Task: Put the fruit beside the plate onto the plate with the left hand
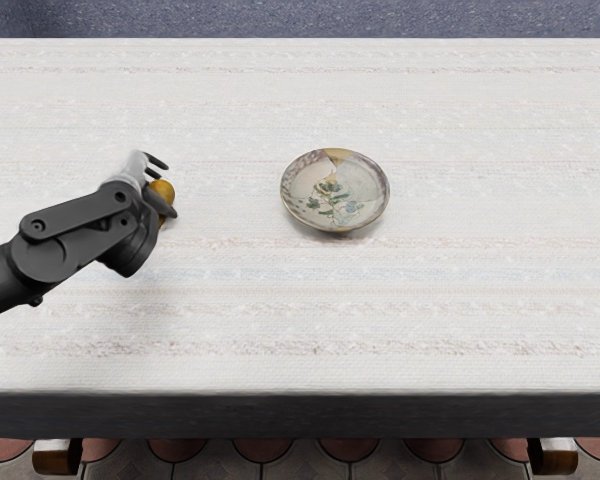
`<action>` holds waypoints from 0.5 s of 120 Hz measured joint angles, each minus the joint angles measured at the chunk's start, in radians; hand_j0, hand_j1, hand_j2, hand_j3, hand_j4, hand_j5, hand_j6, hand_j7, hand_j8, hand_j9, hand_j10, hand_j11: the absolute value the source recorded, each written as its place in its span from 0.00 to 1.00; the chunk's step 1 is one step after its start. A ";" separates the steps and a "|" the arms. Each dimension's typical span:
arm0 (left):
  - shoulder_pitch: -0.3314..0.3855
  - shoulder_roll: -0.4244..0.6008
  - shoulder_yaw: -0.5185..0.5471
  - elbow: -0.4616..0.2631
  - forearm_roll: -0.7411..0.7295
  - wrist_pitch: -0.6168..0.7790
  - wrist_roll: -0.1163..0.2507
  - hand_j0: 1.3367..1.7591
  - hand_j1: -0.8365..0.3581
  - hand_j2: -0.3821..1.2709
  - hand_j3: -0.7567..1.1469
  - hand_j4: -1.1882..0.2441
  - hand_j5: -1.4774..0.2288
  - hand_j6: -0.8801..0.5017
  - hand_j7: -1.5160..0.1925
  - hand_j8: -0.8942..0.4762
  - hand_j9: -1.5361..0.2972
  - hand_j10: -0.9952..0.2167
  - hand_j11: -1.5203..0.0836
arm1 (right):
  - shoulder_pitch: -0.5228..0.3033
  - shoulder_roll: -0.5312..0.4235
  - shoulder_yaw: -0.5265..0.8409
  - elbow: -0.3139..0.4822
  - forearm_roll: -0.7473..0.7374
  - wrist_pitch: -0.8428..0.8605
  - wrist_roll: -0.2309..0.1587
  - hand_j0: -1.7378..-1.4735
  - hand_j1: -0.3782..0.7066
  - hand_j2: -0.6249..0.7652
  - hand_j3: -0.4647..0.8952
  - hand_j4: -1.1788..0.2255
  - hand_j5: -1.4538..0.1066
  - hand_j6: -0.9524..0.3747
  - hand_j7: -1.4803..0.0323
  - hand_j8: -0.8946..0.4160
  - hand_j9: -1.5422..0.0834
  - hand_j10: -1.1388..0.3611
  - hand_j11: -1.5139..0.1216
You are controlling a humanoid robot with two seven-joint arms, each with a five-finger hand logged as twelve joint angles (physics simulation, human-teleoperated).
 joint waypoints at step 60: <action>-0.005 -0.014 0.002 0.000 0.001 -0.001 0.000 0.76 0.46 0.32 0.40 0.45 0.46 0.24 0.48 0.31 0.46 0.37 0.51 | 0.000 0.000 0.002 0.000 0.001 0.000 0.000 0.30 0.03 0.45 0.34 0.84 0.93 0.72 0.98 0.68 0.95 0.76 0.93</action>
